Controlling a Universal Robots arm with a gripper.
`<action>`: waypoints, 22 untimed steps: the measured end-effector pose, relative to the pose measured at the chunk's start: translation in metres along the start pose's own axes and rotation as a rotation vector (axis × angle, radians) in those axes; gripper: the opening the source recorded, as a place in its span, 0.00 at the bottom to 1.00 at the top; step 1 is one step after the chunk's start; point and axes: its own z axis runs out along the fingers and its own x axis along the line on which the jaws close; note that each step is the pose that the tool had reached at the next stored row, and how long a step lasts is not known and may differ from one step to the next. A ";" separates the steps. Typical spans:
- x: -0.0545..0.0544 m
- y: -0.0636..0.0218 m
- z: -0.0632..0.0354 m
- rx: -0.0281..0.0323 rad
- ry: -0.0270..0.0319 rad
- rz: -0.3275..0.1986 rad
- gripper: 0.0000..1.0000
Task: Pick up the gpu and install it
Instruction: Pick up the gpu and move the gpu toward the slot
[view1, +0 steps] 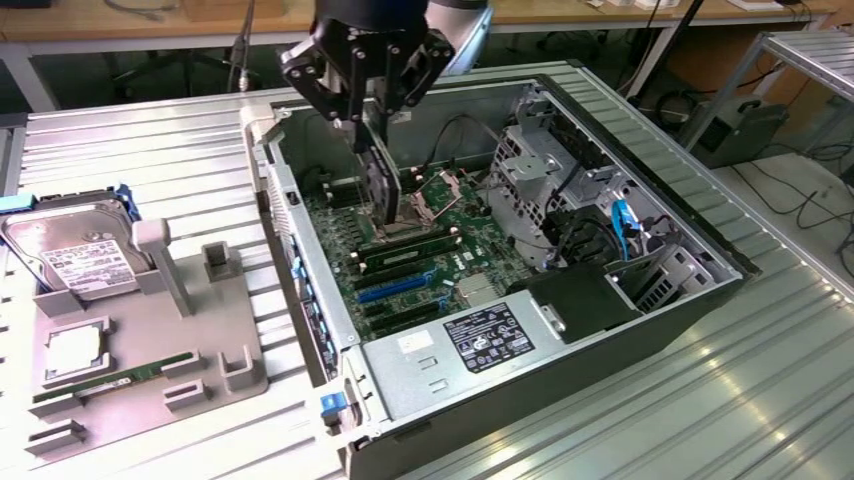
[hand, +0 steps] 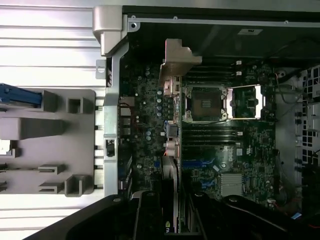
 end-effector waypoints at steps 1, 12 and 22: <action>-0.005 -0.0001 0.0023 -0.0001 -0.0001 0.000 0.26; -0.058 -0.0019 0.0268 0.0000 0.0001 0.000 0.26; -0.080 -0.0029 0.0370 -0.0007 0.0494 0.004 0.26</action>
